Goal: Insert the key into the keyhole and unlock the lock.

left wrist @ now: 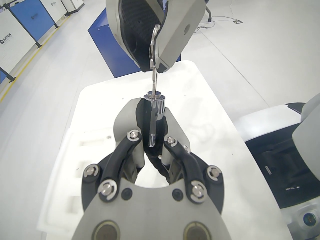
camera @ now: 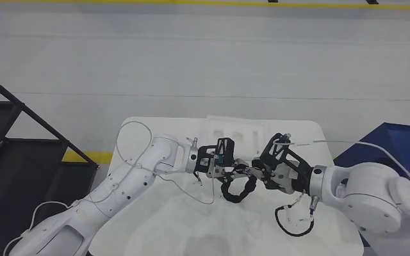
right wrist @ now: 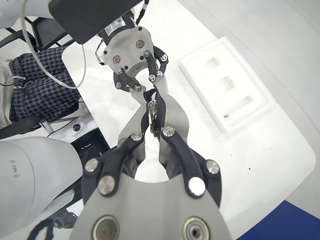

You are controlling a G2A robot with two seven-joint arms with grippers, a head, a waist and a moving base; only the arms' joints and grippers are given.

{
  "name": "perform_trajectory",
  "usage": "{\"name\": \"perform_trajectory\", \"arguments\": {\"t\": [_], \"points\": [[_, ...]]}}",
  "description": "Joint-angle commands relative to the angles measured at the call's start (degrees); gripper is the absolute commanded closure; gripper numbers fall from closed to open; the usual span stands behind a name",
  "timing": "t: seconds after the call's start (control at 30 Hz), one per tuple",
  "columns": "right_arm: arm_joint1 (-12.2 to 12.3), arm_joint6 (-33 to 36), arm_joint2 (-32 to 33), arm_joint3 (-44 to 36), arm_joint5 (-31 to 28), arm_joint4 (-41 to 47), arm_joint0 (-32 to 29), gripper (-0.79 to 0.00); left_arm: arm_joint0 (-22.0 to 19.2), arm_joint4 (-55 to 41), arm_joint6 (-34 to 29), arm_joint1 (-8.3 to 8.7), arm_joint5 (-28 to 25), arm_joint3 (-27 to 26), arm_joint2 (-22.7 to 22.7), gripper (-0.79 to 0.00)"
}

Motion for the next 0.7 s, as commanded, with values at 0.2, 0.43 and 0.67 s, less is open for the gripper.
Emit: {"name": "perform_trajectory", "arguments": {"t": [0.2,0.43,0.67], "points": [[0.1,-4.0,3.6,0.2,-3.7,-0.2,-1.4,-0.785,1.2,-3.1,3.3,-0.11,-1.7,2.4,-2.2,0.000],[0.6,-9.5,8.5,1.5,-10.8,-2.6,-6.5,-0.785,2.5,-4.3,6.2,0.02,-2.3,3.8,-5.0,0.000],[0.4,-13.6,6.8,6.3,-17.4,-5.3,-8.1,-0.785,4.0,-4.4,8.5,0.13,-2.9,2.6,-7.3,0.000]]}}
